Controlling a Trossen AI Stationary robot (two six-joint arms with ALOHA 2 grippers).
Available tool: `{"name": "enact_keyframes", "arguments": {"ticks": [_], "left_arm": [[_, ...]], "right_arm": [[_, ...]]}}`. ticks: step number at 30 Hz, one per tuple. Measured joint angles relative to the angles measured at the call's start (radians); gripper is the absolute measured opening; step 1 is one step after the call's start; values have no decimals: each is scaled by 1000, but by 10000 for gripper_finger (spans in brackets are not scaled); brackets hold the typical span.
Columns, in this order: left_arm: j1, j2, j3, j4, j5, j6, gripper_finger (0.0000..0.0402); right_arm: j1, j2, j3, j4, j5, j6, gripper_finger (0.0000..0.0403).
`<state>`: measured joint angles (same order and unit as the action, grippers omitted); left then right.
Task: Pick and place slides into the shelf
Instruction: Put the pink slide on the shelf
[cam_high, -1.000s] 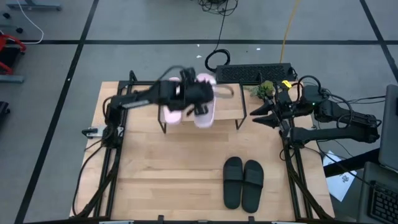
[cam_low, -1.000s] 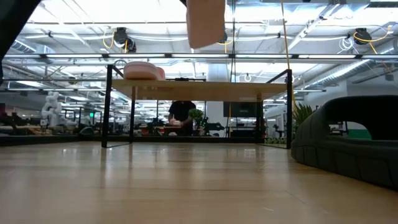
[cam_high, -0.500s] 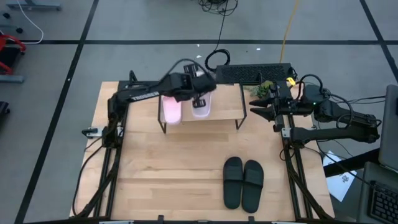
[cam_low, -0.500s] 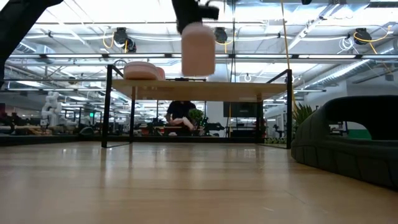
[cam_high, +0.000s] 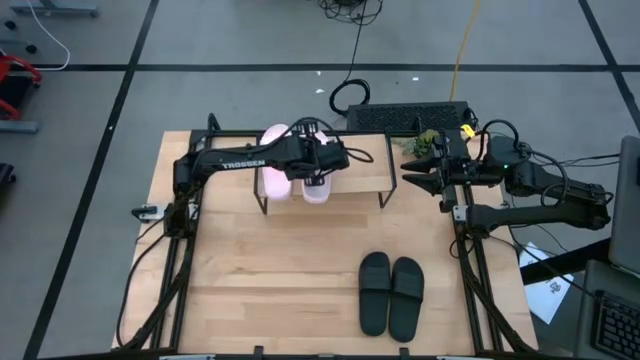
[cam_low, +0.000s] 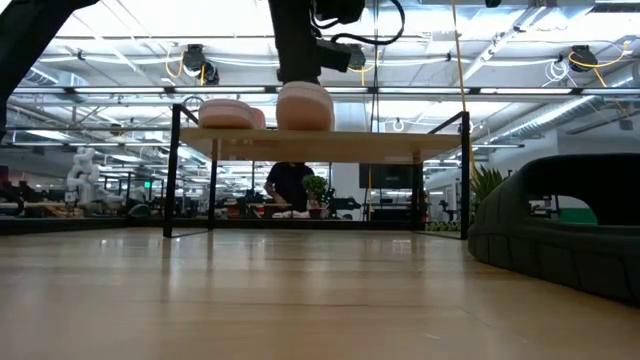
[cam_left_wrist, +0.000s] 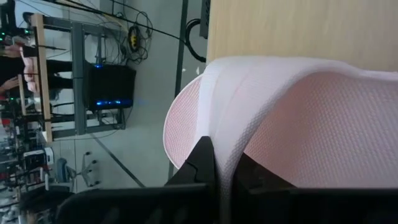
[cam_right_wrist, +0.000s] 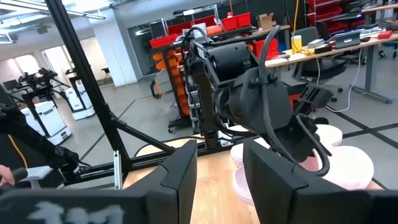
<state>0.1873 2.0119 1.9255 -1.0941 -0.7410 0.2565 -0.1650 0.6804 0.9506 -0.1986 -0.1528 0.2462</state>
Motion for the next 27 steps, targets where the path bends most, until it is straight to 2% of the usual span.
{"name": "enact_keyframes", "arguments": {"ticks": [11, 22, 27], "left_arm": [[18, -12, 0, -48, -4, 3, 0], [18, -25, 0, -118, 61, -55, 0], [12, -25, -12, -126, 59, -69, 0]], "right_arm": [[0, 0, 0, -5, -3, 1, 121], [0, 0, 0, -4, -4, -8, 121], [0, 0, 0, -4, -4, -5, 121]]}}
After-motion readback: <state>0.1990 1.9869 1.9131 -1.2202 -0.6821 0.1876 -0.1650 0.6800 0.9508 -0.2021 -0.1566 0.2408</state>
